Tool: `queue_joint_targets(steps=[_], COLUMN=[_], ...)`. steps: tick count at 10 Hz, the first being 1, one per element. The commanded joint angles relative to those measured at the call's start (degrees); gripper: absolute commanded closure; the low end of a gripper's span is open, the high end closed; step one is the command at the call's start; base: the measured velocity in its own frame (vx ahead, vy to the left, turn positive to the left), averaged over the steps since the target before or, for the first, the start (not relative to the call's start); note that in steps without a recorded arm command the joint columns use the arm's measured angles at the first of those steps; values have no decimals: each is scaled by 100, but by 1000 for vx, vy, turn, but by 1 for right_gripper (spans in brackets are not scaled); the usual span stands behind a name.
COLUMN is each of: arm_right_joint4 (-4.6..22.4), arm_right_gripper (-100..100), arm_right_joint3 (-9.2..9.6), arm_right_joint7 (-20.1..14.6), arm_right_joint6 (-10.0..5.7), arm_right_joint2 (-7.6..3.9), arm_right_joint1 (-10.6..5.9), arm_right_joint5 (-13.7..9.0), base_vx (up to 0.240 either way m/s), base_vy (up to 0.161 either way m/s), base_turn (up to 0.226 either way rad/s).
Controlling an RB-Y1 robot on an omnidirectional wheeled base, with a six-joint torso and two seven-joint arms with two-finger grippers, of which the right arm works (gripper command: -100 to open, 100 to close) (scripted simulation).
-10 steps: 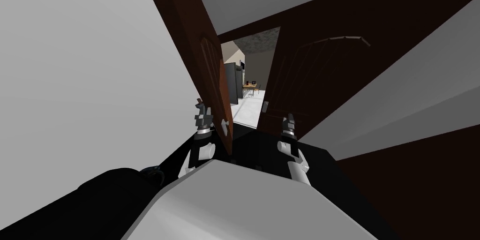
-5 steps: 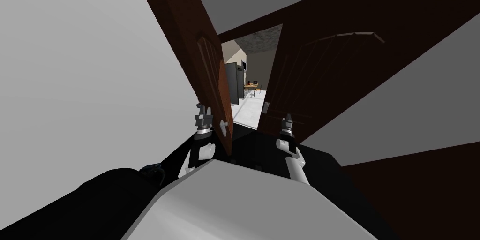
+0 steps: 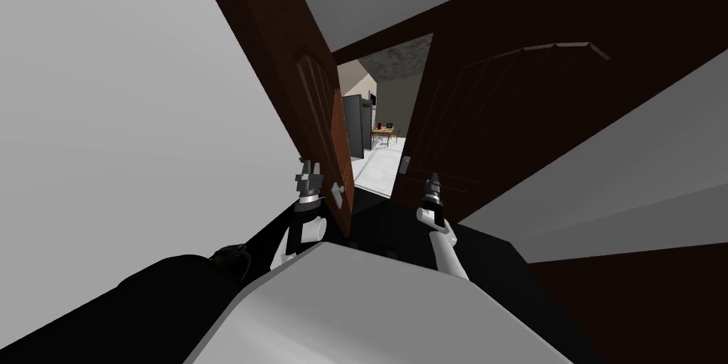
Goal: Pull the door open
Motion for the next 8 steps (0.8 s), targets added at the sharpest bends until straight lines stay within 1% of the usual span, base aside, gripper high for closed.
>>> queue_joint_targets(steps=[1, 2, 3, 4, 5, 6, 7, 8], arm_right_joint4=[245, 445, 526, 704, 803, 963, 1080, 1249], arm_right_gripper=[-100, -100, -100, -100, -100, -100, -100, -100], arm_right_joint3=[-58, -153, -153, -247, -247, -341, -341, -427], arm_right_joint7=[62, 144, 144, 225, 225, 306, 306, 381], arm_right_joint6=[25, 37, 37, 49, 49, 61, 61, 73], arm_right_joint2=[10, 24, 24, 40, 40, 55, 55, 75], arm_right_joint1=[-93, -269, -269, -442, -442, -615, -615, -774], arm_right_joint5=[-12, -32, -32, -51, -51, -71, -71, -89], base_vx=[57, 58, 38, 42, 37, 48, 40, 34], base_vy=[-55, -52, -39, -39, -33, -40, -36, -37], base_turn=[48, 69, 30, 53, 37, 57, 40, 59])
